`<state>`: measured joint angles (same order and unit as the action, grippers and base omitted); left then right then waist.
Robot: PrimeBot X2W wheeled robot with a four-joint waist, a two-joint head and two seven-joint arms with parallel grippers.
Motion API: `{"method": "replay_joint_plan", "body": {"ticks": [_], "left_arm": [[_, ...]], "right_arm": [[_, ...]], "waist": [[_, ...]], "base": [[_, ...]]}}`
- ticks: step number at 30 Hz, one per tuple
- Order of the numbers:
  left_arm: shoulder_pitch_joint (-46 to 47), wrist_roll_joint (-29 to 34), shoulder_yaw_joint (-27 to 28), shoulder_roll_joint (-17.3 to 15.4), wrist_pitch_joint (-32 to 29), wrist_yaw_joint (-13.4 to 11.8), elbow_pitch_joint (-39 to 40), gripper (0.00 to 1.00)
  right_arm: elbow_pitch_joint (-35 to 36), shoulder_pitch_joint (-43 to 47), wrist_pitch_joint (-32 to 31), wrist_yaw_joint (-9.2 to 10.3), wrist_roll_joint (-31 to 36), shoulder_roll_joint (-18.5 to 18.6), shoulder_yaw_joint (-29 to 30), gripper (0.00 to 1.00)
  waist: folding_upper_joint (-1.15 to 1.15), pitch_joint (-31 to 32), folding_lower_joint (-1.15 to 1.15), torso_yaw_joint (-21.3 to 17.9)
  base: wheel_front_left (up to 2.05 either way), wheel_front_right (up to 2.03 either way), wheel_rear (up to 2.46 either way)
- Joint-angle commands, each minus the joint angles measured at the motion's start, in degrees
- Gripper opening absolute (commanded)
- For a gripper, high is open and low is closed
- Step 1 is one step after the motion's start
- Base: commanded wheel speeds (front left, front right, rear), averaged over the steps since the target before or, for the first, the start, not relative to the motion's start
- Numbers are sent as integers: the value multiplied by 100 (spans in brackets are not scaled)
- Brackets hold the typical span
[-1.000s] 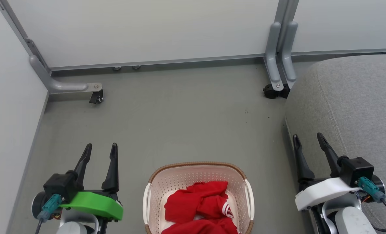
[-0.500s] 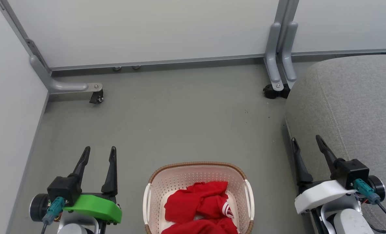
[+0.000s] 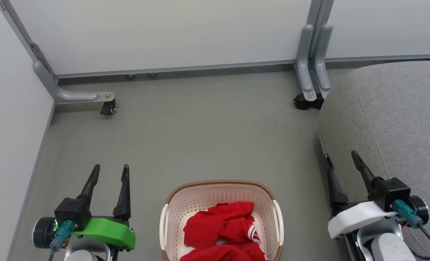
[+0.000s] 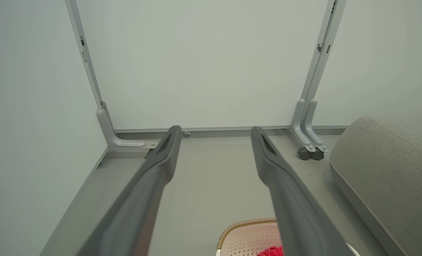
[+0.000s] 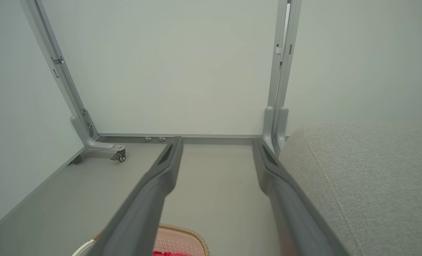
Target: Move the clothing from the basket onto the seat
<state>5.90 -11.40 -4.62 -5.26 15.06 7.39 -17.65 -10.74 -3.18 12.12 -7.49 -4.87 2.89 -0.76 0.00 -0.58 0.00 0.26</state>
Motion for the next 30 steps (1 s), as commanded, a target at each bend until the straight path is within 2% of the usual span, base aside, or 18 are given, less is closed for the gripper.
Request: {"method": "replay_joint_plan", "body": {"ticks": [1,13,18,30], "left_arm": [[10,16,21,-4,16,19,-12,100],[30,49,31,-1,16,19,-15,100],[126,82,-131,2,16,19,-72,100],[726,67,-828,-32,9,18,-297,100]], "right_arm": [[11,41,18,0,-24,2,-4,100],[49,-36,7,0,-92,1,2,100],[85,-121,-17,0,-182,2,-20,100],[386,-600,3,0,-260,4,-89,100]], "waist": [[0,1,0,0],[0,-43,0,-18],[0,-152,0,-85],[0,-992,0,-537]], "base": [[0,0,0],[0,0,0],[0,0,0],[0,0,0]]}}
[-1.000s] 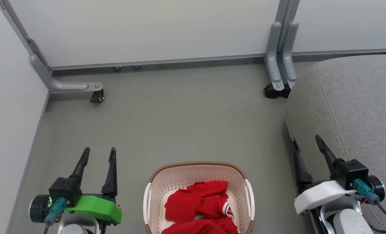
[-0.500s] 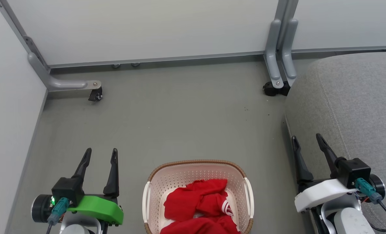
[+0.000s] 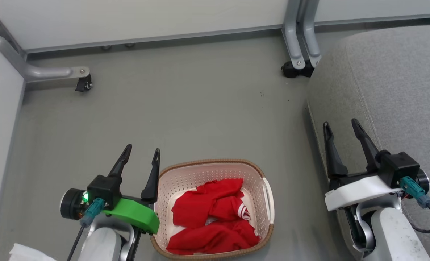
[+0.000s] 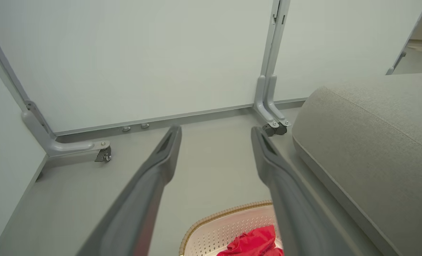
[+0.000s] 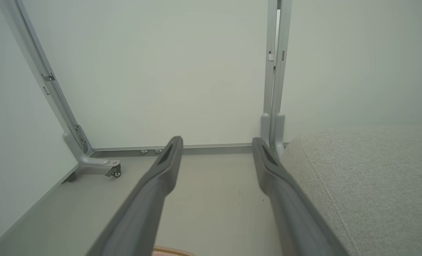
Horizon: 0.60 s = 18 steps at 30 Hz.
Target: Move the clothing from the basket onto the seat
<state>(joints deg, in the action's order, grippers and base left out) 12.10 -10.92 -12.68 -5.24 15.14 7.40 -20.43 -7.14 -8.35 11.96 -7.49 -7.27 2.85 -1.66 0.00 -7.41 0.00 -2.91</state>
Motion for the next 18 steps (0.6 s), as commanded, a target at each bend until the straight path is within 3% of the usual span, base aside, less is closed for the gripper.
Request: {"method": "replay_joint_plan", "body": {"ticks": [1,9,18], "left_arm": [[164,20,-88,-41,1,17,-55,100],[812,-41,-1071,-114,1,17,-649,100],[1915,-198,-2331,-129,1,17,-1931,100]], "right_arm": [[50,-127,26,0,-33,8,-14,100],[258,-570,97,0,-109,6,-109,100],[506,-1119,227,0,-273,3,-284,100]], "waist": [[0,-389,0,-259],[0,-1166,0,-634],[0,-2225,0,-1019]], "base": [[0,0,0],[0,0,0],[0,0,0]]}}
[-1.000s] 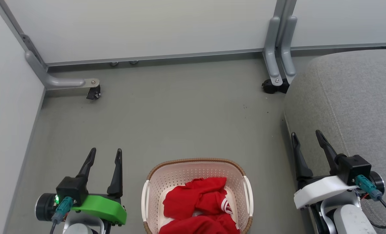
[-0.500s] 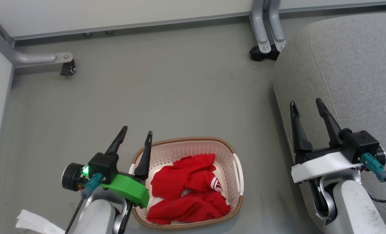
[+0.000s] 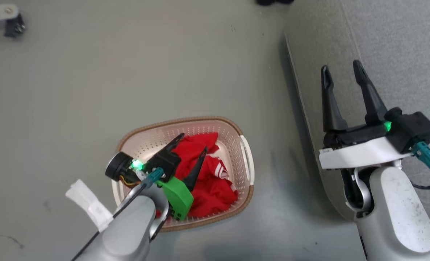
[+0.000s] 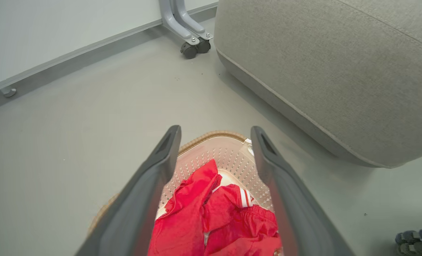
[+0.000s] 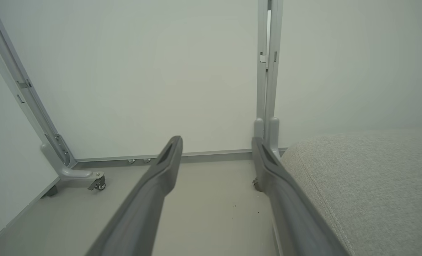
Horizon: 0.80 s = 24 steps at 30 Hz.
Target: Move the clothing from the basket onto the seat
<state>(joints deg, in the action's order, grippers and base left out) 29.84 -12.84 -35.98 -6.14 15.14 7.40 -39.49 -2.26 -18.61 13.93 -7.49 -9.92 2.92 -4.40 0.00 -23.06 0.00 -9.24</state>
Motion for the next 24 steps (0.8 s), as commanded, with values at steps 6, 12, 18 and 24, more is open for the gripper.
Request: {"method": "replay_joint_plan", "body": {"ticks": [6,12,18,24], "left_arm": [[917,-160,-574,-8,-92,17,-975,100],[1579,-118,-1002,-17,-389,17,-1761,100],[2088,-82,-1273,-144,-665,17,-2403,100],[2448,-35,-1411,-254,-880,17,-2882,100]], "right_arm": [[193,-392,100,0,-118,-3,-101,100],[374,-593,128,0,-258,-3,-147,100],[547,-731,128,0,-418,-4,-192,100],[580,-795,129,0,-554,-3,-261,100]], "waist": [[0,-1356,0,-578],[0,-1974,0,-737],[0,-2423,0,-874],[0,-2684,0,-937]], "base": [[0,0,0],[0,0,0],[0,0,0],[0,0,0]]}}
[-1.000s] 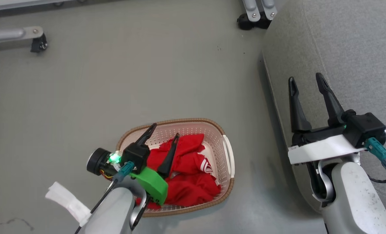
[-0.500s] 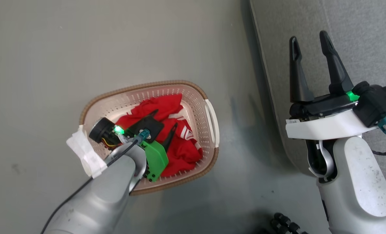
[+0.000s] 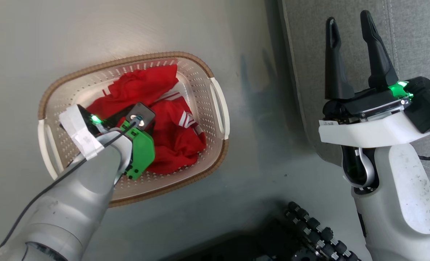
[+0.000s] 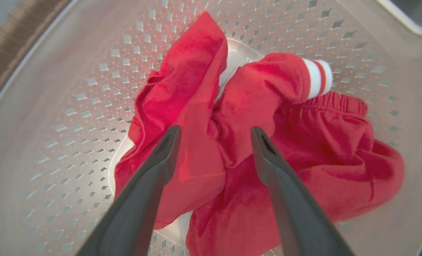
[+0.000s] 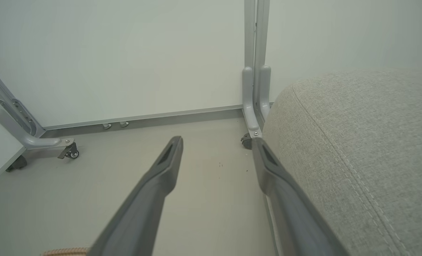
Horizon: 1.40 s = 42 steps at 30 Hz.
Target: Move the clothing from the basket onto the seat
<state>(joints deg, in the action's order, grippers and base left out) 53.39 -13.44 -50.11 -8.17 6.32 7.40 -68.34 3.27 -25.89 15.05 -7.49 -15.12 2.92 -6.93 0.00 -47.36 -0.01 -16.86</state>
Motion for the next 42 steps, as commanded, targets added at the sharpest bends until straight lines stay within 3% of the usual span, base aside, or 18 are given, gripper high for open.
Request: {"method": "replay_joint_plan", "body": {"ticks": [1,15,26,27,29,37,42], "left_arm": [[165,60,-31,-83,-24,17,-51,100],[572,152,-173,-308,-310,-453,-422,100],[728,60,-219,-479,-545,-469,-509,100],[730,35,-218,-485,-603,-434,-515,86],[745,20,-230,-500,-589,-391,-517,0],[678,42,-331,-453,-440,-475,-525,0],[543,-56,-336,-337,-62,-389,-507,0]], "right_arm": [[30,-67,18,0,-62,-3,-22,100],[46,-175,19,0,-202,-4,-159,100],[93,-237,19,0,-302,-3,-250,100],[94,-239,19,0,-310,-3,-249,100],[98,-242,19,0,-326,-4,-244,100],[70,-256,19,0,-287,-4,-202,100],[39,-218,19,0,-208,-3,-164,100]], "waist": [[0,-290,1,-184],[0,-621,1,-269],[0,-866,1,-411],[0,-878,1,-423],[0,-889,1,-440],[0,-780,1,-406],[0,-536,1,-304]], "base": [[0,0,0],[0,0,0],[0,0,0],[0,0,0],[0,0,0],[0,0,0],[0,0,0]]}}
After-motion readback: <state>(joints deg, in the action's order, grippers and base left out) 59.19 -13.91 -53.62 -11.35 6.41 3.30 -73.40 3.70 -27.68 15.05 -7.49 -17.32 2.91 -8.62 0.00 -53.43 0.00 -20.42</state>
